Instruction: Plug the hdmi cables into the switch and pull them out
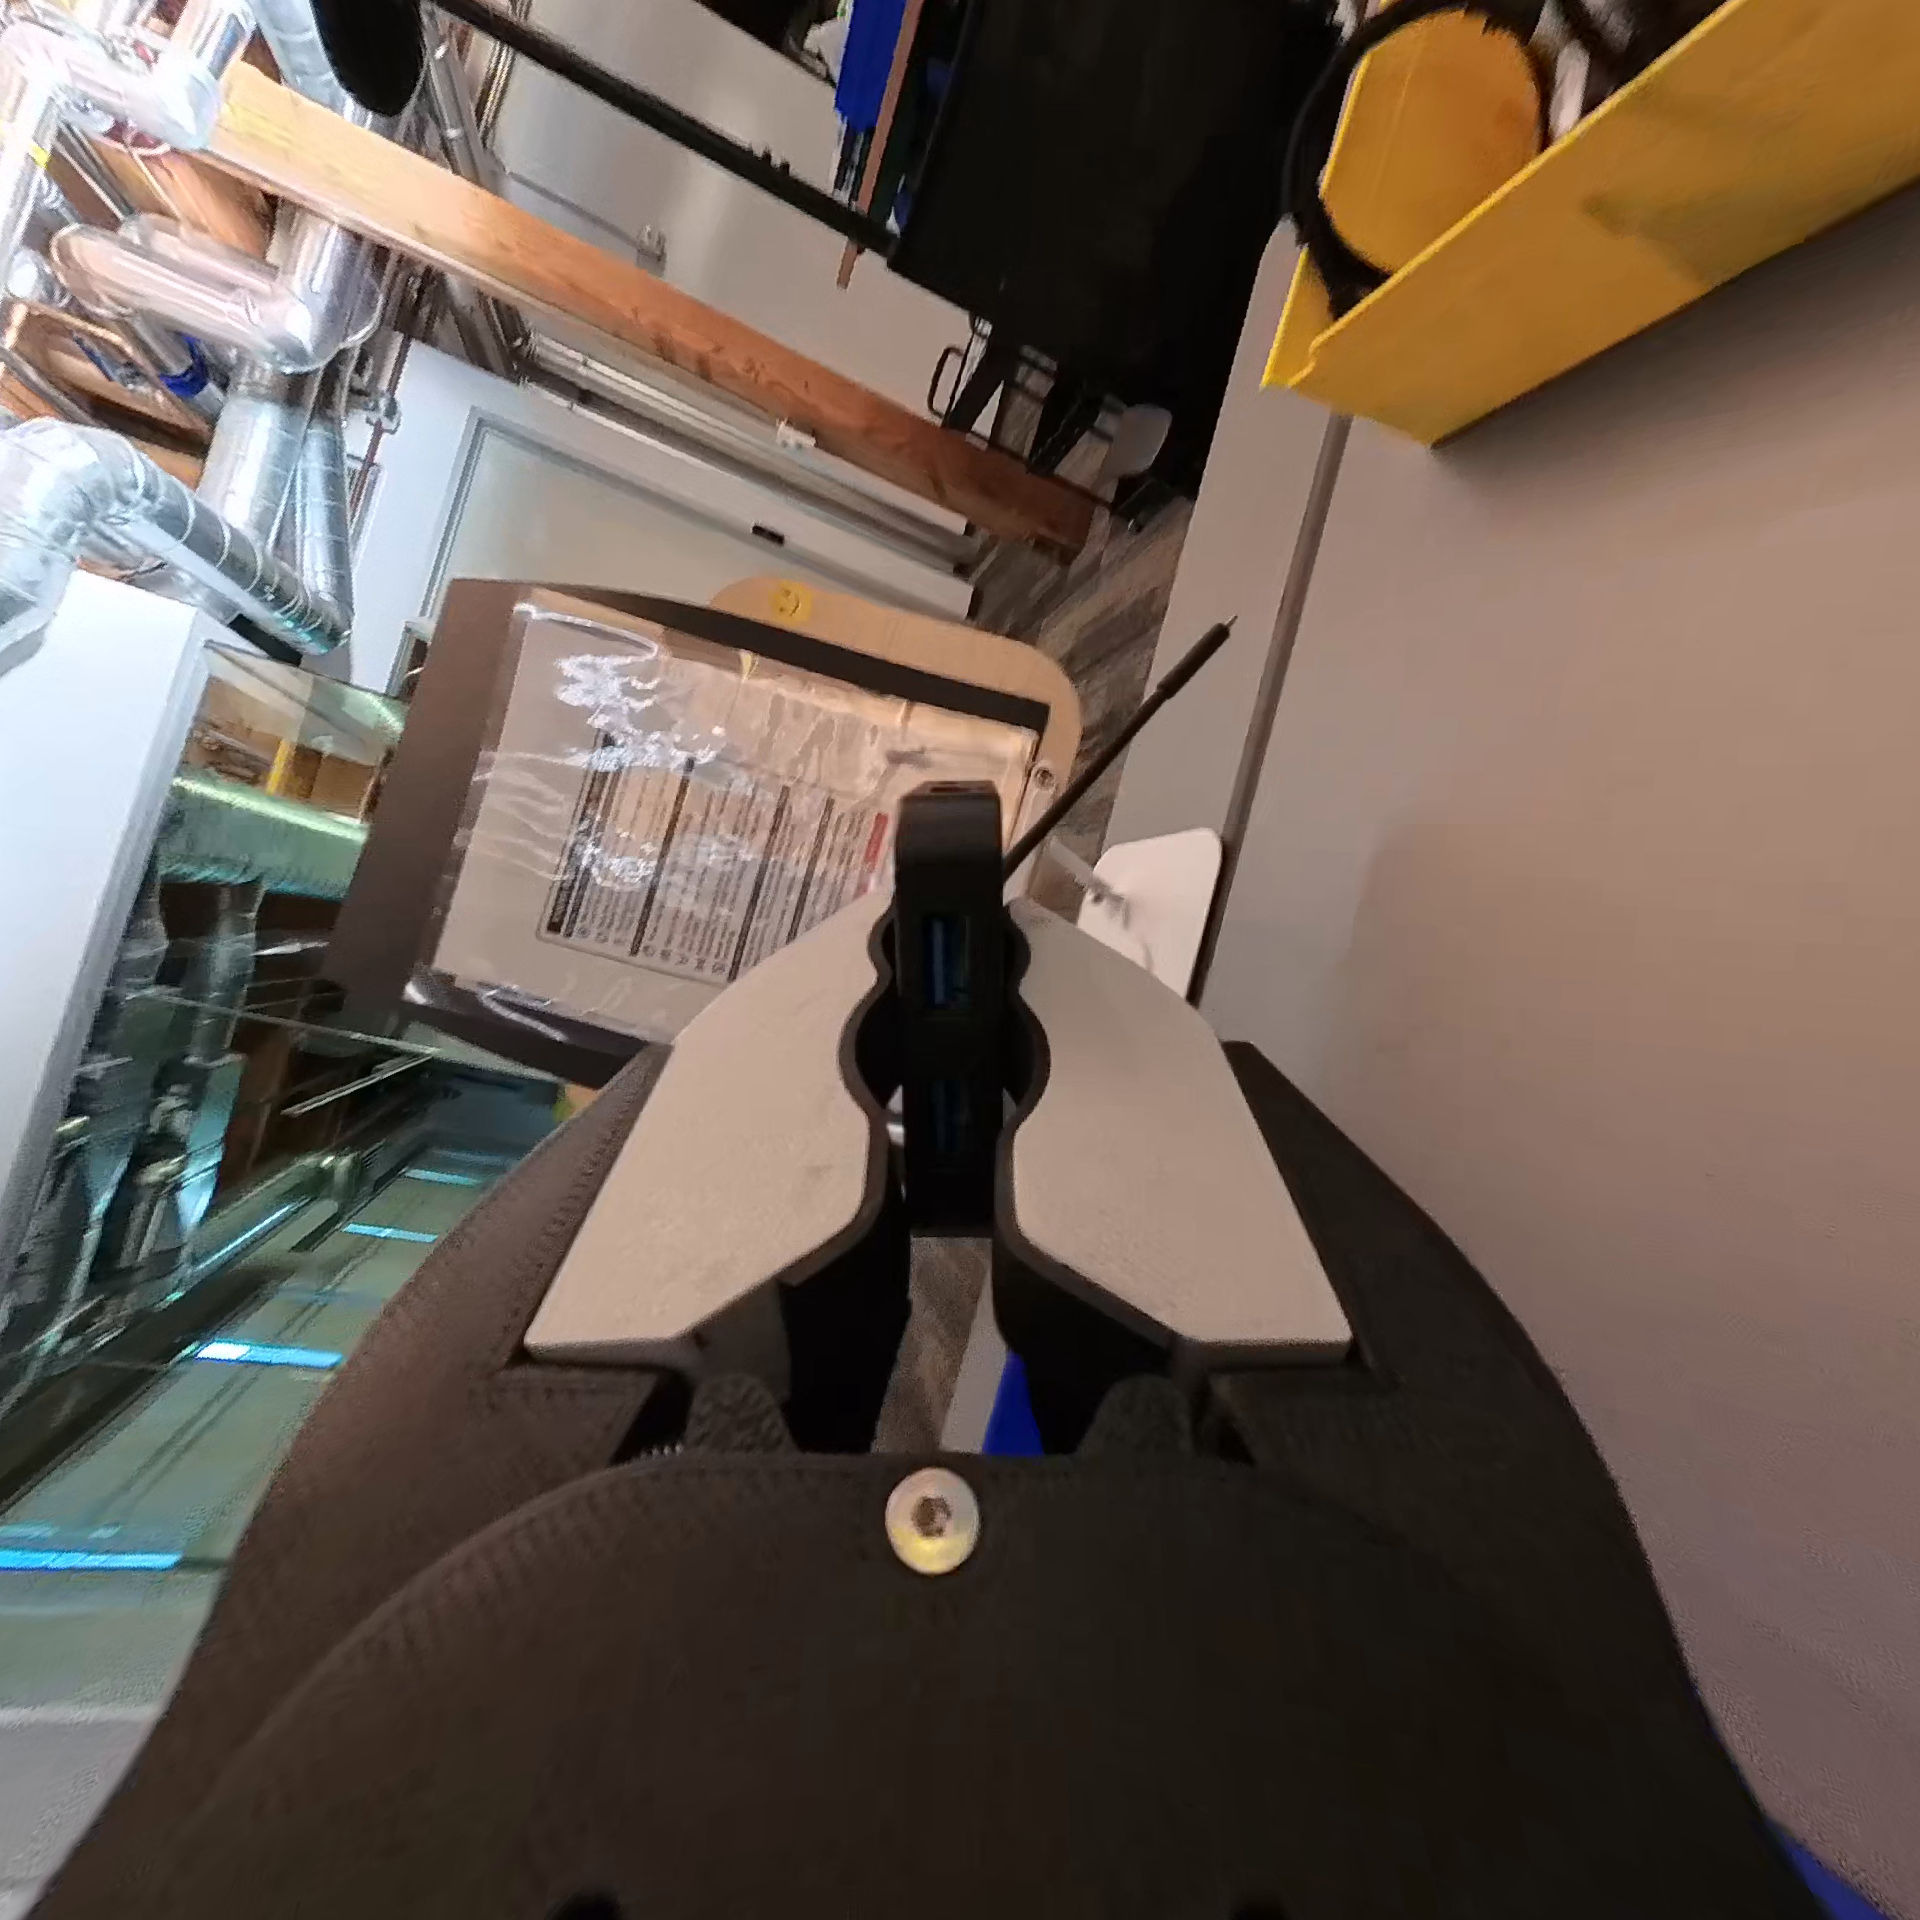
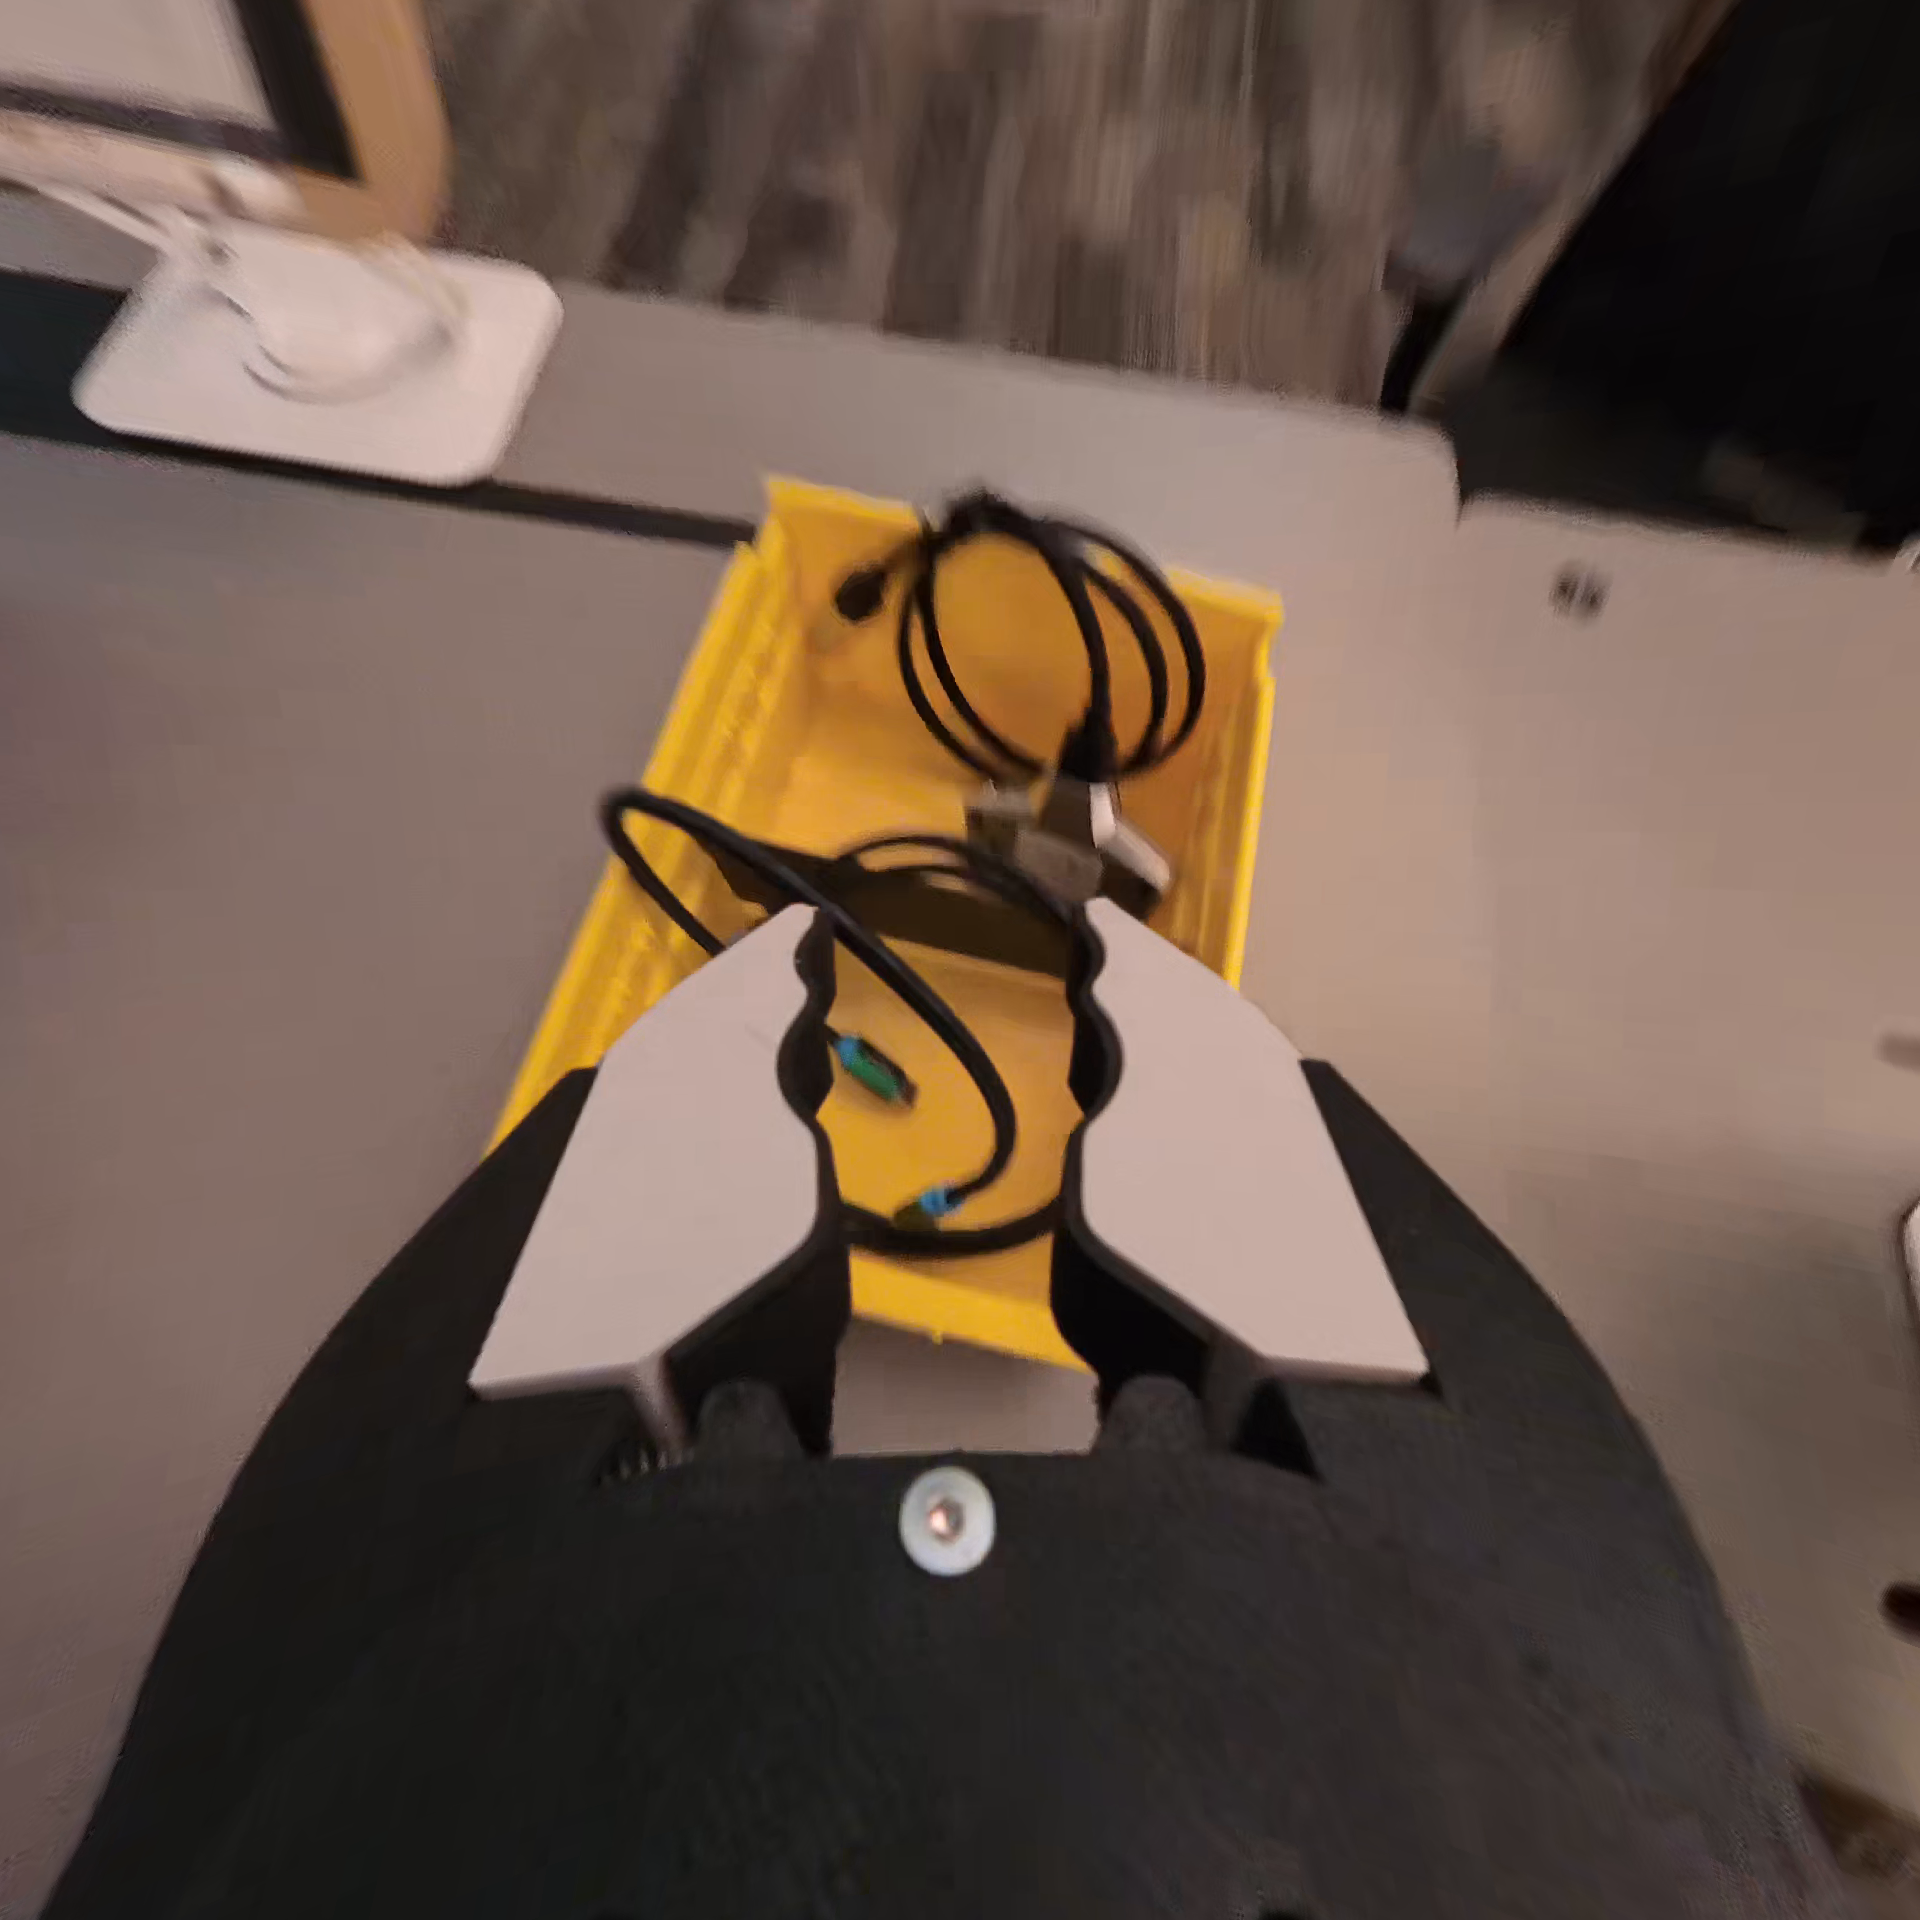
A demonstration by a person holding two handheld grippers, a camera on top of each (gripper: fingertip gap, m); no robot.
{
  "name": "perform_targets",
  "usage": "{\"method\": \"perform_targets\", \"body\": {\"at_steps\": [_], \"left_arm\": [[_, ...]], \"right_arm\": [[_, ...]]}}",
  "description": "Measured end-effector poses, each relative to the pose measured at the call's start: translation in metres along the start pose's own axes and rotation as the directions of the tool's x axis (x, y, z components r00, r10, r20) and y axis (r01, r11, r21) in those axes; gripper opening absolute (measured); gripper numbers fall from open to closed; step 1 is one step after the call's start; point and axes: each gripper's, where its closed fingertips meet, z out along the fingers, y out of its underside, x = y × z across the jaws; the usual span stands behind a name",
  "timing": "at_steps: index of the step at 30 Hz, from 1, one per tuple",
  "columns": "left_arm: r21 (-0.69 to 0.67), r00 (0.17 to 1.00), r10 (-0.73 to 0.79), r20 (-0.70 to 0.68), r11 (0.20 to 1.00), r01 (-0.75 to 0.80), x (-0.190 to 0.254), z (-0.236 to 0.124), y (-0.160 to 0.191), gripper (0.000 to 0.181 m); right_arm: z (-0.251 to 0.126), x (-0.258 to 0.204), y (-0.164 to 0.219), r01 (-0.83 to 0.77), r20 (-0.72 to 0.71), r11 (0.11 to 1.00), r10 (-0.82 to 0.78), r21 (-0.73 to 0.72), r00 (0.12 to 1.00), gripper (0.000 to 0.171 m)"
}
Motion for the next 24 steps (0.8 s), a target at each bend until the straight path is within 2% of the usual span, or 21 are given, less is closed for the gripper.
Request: {"method": "perform_targets", "body": {"at_steps": [2,4,6,9,11,13,17,18,19,20,22,24], "left_arm": [[0.047,0.999,-0.03,-0.02,0.998,0.031,0.002,-0.002,-0.008,0.013],[0.097,0.997,-0.056,-0.046,0.993,0.06,0.004,-0.004,-0.017,0.013],[0.146,0.993,-0.081,-0.086,0.985,0.093,0.009,-0.007,-0.026,0.013],[0.193,0.986,-0.082,-0.147,0.975,0.11,0.019,-0.009,-0.039,0.013],[0.206,0.983,-0.059,-0.171,0.974,0.095,0.027,-0.009,-0.045,0.013],[0.216,0.98,-0.025,-0.196,0.974,0.068,0.036,-0.009,-0.052,0.013],[0.238,0.97,0.016,-0.243,0.97,0.043,0.053,-0.007,-0.065,0.013],[0.244,0.966,0.015,-0.257,0.968,0.05,0.057,-0.007,-0.069,0.013],[0.241,0.96,0.005,-0.281,0.968,0.065,0.061,-0.006,-0.071,0.013],[0.235,0.953,-0.016,-0.301,0.968,0.09,0.065,-0.004,-0.073,0.015],[0.244,0.956,-0.093,-0.28,0.956,0.164,0.058,-0.002,-0.076,0.024],[0.229,0.965,-0.163,-0.207,0.951,0.209,0.038,-0.002,-0.069,0.034]], "right_arm": [[-0.018,-0.034,-0.031,0.13,-0.016,0.986,-0.129,0.107,0.991,0.044],[-0.035,-0.089,-0.068,0.325,-0.007,0.896,-0.339,0.302,0.941,0.049],[-0.056,-0.16,-0.096,0.469,-0.017,0.692,-0.551,0.548,0.834,0.053],[-0.086,-0.278,-0.086,0.464,0.007,0.339,-0.814,0.818,0.581,0.049],[-0.091,-0.331,-0.065,0.431,0.022,0.231,-0.9,0.872,0.436,0.038],[-0.082,-0.359,-0.053,0.447,0.025,0.203,-0.927,0.871,0.374,0.037],[-0.064,-0.383,-0.033,0.466,0.039,0.169,-0.961,0.868,0.275,0.036],[-0.058,-0.384,-0.03,0.491,0.028,0.156,-0.966,0.857,0.257,0.033],[-0.052,-0.382,-0.029,0.528,-0.006,0.13,-0.969,0.839,0.249,0.017],[-0.051,-0.378,-0.026,0.554,-0.025,0.101,-0.976,0.826,0.216,0.016],[-0.052,-0.364,-0.03,0.587,-0.012,0.12,-0.976,0.801,0.217,0.015],[-0.055,-0.328,-0.048,0.631,-0.074,0.127,-0.956,0.765,0.282,0.014]]}}
